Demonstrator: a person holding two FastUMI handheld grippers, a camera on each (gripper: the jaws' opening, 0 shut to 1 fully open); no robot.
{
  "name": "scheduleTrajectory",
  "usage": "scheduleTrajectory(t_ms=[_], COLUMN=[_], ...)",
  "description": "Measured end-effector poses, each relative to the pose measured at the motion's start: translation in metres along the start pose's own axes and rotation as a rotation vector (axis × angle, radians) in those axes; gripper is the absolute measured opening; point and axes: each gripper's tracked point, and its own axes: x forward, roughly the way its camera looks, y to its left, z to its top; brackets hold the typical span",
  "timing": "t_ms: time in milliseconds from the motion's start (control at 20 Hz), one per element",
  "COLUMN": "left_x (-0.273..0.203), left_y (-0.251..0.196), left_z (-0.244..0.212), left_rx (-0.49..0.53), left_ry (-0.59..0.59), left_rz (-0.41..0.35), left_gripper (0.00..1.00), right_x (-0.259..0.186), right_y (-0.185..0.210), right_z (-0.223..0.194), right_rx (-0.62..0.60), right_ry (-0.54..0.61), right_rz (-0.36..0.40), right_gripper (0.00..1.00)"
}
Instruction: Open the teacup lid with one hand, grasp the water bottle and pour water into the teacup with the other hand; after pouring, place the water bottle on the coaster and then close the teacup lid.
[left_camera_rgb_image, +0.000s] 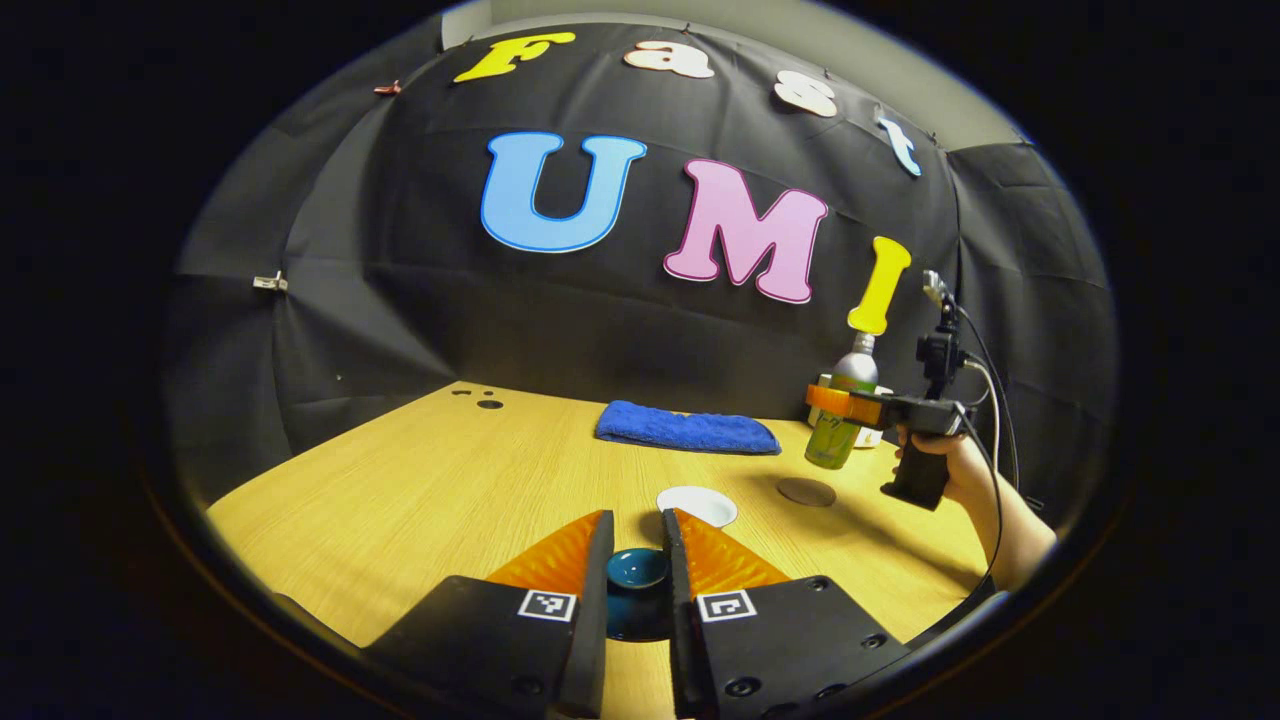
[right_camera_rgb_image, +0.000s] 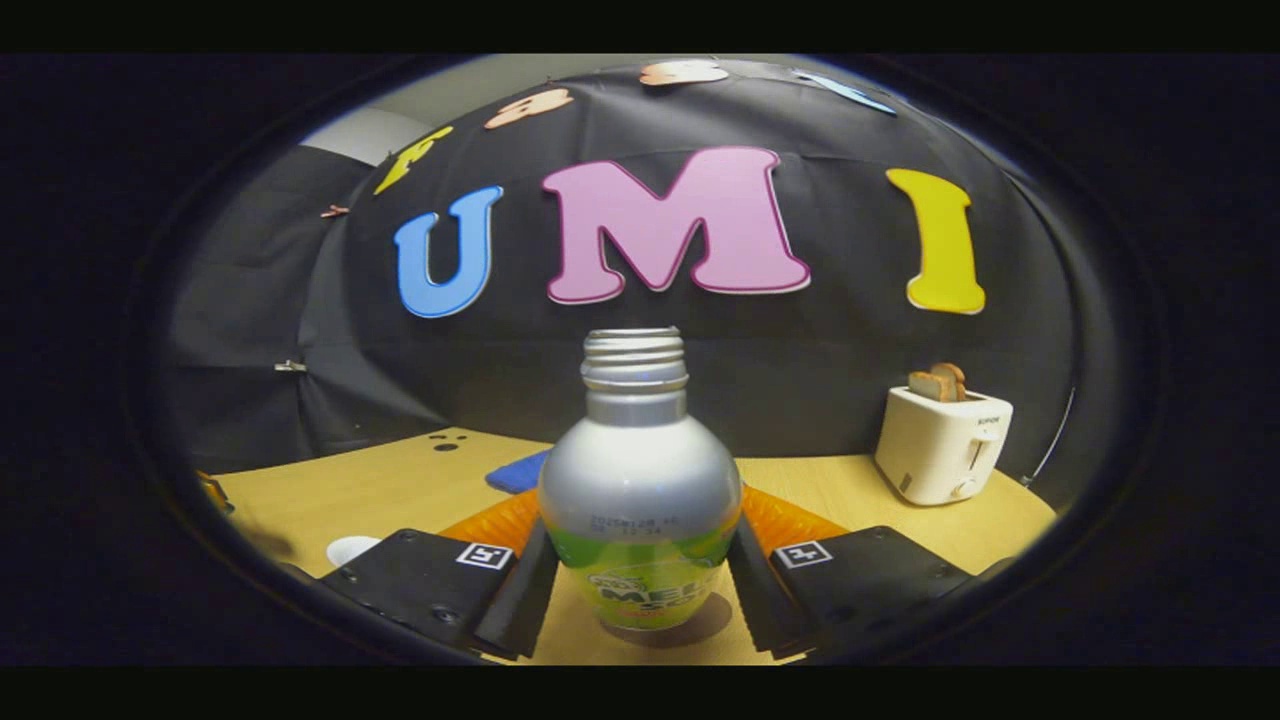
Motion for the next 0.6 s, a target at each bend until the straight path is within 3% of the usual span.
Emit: scheduleTrajectory(t_ms=[200, 350, 600], left_x=[0.001, 0.002, 0.002], left_y=[0.009, 0.011, 0.009], left_z=[-0.007, -0.01, -0.01], left_rx=[-0.027, -0.05, -0.015], left_ry=[0.017, 0.019, 0.02], left_rz=[0.011, 0.015, 0.018], left_gripper=[0.3, 0.3, 0.3], right_x=[0.007, 0.011, 0.013], right_y=[-0.002, -0.009, -0.014], right_z=[-0.019, -0.034, -0.049], right_rx=[0.022, -0.032, -0.068], right_ry=[0.017, 0.04, 0.047], right_rz=[-0.005, -0.027, -0.051], right_gripper=[0.8, 0.81, 0.81])
